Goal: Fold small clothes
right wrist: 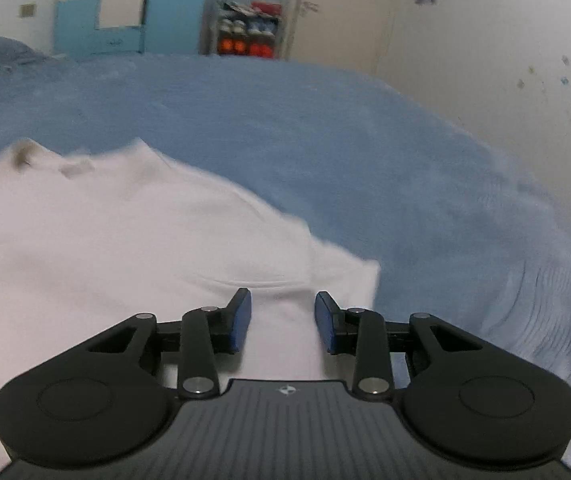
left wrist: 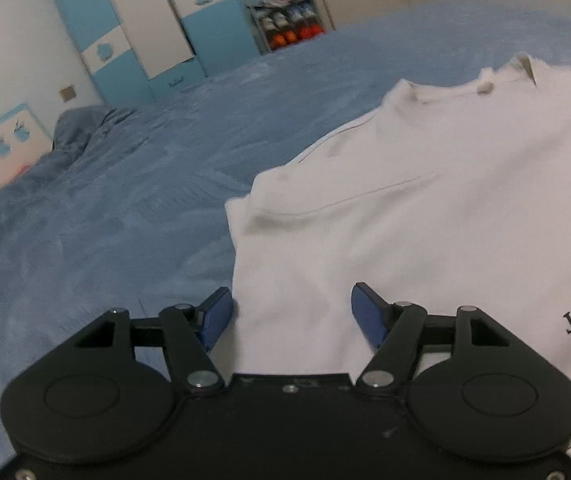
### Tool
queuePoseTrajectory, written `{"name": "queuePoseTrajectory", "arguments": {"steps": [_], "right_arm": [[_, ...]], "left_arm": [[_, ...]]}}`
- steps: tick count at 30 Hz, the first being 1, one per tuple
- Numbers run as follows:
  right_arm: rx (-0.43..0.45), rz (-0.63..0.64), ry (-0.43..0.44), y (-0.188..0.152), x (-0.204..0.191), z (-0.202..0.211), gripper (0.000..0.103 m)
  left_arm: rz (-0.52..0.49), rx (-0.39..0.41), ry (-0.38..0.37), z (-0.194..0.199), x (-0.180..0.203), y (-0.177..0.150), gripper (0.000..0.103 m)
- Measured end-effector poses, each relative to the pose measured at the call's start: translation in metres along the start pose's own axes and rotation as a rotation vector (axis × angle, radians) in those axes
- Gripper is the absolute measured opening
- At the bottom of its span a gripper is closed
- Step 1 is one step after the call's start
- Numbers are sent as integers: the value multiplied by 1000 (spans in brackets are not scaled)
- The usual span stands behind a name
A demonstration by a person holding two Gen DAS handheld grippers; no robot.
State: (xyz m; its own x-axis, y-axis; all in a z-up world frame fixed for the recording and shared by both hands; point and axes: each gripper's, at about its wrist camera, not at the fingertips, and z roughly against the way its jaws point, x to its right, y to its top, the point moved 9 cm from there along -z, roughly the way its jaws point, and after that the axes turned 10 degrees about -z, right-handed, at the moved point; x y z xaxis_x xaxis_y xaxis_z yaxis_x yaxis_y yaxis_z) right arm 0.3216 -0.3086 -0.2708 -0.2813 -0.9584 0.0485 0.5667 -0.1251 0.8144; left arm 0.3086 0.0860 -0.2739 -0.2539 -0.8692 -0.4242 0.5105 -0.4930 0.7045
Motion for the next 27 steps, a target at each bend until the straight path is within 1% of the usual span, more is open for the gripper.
{"name": "queuePoseTrajectory", "arguments": {"steps": [1, 3, 5, 7, 9, 12, 13, 15, 18, 19, 20, 21, 22, 24, 25, 27], "right_arm": [[1, -52, 31, -5, 5, -6, 43], [-4, -172, 94, -7, 18, -12, 44], [-7, -200, 117, -7, 22, -13, 44], [-2, -170, 93, -6, 19, -11, 44], [-8, -132, 51, -1, 15, -5, 44], [-28, -116, 18, 8, 10, 14, 44], [-45, -115, 12, 9, 9, 22, 44], [-84, -94, -3, 6, 6, 39, 44], [-63, -41, 29, -5, -5, 71, 44], [-63, -21, 37, -13, -7, 76, 44], [-69, 0, 32, -25, -9, 79, 44], [-70, 20, 18, -39, -8, 77, 44], [-62, 31, 12, -53, -5, 72, 45], [-34, 5, 34, -64, 1, 72, 45], [-35, -10, 41, -61, 3, 75, 44], [-65, -46, 46, -52, 8, 81, 44]], "left_arm": [[41, -2, -12, 0, -3, -1, 70], [72, 5, -29, -2, -5, -3, 71], [102, 9, -42, -2, -8, -4, 72], [102, 5, -41, -1, -9, -2, 72], [87, -16, -19, 5, -13, 5, 71], [72, -30, 18, 25, -24, 16, 69], [73, -29, 11, 34, -26, 20, 69], [77, -23, -26, 53, -29, 25, 69], [88, -14, -78, 73, -28, 25, 69], [79, -39, -97, 74, -24, 19, 70], [57, -93, -100, 68, -18, 9, 71], [16, -215, -94, 54, -11, -11, 71], [1, -290, -95, 43, -6, -28, 72], [91, -247, -121, 38, -8, -39, 73], [112, -249, -131, 39, -11, -40, 73], [122, -249, -134, 44, -16, -36, 72]]}}
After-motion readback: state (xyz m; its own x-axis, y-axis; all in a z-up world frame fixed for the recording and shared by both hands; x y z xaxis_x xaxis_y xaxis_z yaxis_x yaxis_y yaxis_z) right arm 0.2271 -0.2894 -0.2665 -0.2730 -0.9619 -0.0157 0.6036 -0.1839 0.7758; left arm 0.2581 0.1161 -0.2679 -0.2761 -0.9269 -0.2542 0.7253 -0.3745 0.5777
